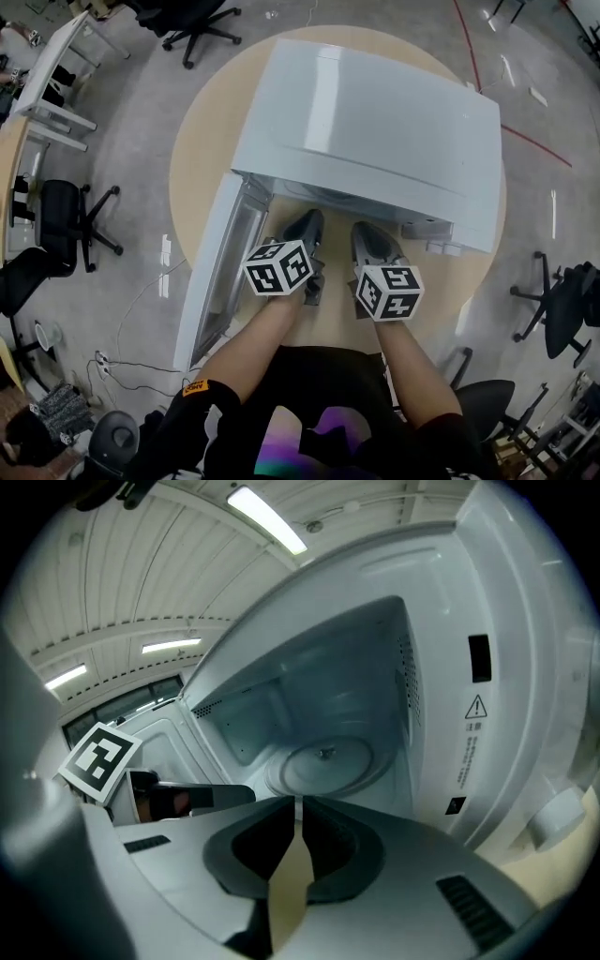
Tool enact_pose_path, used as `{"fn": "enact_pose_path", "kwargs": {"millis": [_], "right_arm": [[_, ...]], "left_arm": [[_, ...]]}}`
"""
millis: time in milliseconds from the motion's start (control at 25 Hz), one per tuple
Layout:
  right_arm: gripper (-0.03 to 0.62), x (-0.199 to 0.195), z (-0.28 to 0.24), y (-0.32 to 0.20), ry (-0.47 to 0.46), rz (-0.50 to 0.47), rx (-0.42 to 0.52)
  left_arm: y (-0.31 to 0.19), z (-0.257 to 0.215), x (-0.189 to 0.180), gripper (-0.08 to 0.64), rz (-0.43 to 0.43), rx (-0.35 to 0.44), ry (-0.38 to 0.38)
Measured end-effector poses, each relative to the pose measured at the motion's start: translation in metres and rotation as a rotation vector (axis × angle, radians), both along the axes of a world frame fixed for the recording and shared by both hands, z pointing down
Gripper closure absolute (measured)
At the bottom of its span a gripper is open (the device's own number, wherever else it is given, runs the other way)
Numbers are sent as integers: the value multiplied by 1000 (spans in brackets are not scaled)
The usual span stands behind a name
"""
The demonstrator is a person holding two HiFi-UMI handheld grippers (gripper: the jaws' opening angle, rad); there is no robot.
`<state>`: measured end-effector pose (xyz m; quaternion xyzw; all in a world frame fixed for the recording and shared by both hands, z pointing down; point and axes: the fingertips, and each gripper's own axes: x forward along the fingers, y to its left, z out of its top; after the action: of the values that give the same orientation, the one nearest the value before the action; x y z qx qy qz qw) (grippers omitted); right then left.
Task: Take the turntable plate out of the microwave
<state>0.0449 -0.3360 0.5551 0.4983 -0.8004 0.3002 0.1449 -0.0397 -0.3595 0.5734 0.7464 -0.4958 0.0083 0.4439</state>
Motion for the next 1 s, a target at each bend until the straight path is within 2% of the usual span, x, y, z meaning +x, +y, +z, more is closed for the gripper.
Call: {"fn": "enact_pose_path", "kwargs": {"millis": [280, 360, 400, 680, 1000], "right_arm": [[571, 9, 18, -29, -54, 59, -18], [509, 7, 20, -33, -82, 58, -26], [503, 6, 22, -35, -94, 56, -32], [503, 6, 30, -41, -147, 74, -69], [503, 5, 36, -43, -244, 96, -112]], "left_arm": [[-22, 16, 0, 445, -34, -45, 47], [-25, 20, -1, 434, -44, -61, 60], [-26, 22, -2, 429, -49, -67, 71], [-40, 25, 1, 422, -73, -84, 156], [-44, 29, 0, 422, -149, -136, 308]]}}
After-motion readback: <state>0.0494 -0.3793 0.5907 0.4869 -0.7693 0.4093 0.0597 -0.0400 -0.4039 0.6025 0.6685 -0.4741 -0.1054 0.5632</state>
